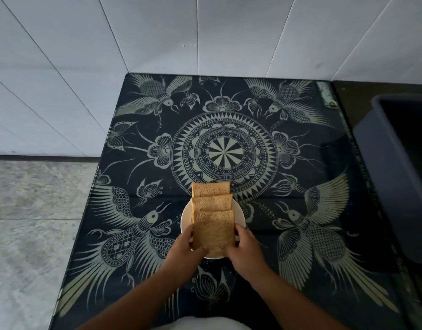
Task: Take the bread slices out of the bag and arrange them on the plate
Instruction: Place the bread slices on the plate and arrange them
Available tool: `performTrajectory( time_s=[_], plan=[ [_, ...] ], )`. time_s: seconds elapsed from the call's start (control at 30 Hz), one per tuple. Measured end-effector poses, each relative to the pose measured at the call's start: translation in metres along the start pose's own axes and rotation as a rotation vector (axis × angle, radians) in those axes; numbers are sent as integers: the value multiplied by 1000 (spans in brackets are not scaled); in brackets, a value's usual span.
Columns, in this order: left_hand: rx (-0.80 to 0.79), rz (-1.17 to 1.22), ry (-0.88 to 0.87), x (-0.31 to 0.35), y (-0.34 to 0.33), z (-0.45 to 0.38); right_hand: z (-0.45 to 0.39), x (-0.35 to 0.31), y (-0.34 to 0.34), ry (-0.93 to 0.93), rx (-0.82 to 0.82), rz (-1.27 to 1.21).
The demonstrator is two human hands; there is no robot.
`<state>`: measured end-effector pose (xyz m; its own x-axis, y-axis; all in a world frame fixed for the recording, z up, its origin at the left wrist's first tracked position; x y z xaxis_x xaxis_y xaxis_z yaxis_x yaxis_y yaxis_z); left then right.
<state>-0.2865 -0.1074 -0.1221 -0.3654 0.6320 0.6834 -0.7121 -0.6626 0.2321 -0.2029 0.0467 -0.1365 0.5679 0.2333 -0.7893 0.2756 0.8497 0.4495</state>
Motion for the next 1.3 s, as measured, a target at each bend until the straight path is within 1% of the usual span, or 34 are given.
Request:
performTrajectory(
  time_s=[0.1,0.2,0.4,0.53,0.57,0.63,0.7,0.73,0.9,1.07,1.2,1.3],
  plan=[
    [-13,-7,-2,-1,1,0,0,0,-1,-5,-34,-6],
    [-31,14,12,0,2,0,1,1,0,-7,-30,-15],
    [-1,-63,24,-2,-4,6,3,5,1,-10,-55,-34],
    [-25,-62,45,-4,-4,6,3,7,2,-6,-85,2],
    [-16,-63,46,-3,-3,6,3,8,2,-4,-90,4],
    [55,-41,52,-2,3,5,3,8,2,-7,-81,-20],
    [111,27,51,1,8,1,1,6,3,-33,-59,-96],
    [111,54,45,4,9,-1,-1,4,3,-42,-58,-144],
    [-29,292,24,19,4,-9,-13,-15,-4,-77,-67,-337],
    [-42,289,18,17,0,-13,-15,-20,-7,-89,-53,-398],
    [-88,307,-2,15,0,-15,-16,-19,-10,-96,-71,-357],
    [-161,320,-25,12,-6,-14,-15,-21,-11,-63,-85,-279]
  ],
)
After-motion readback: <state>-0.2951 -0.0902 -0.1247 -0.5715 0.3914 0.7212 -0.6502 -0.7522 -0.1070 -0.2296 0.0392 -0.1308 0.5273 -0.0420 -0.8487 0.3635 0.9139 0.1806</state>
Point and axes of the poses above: each hand's wrist, its own z-axis away from the middle knuckle, its own y-axis out of the back of the hand, x = y × z, the point moved 4 cm from there along -z, towards the middle knuckle, and after that the axes turned 8 degrees about y, right-handed, at the moved point
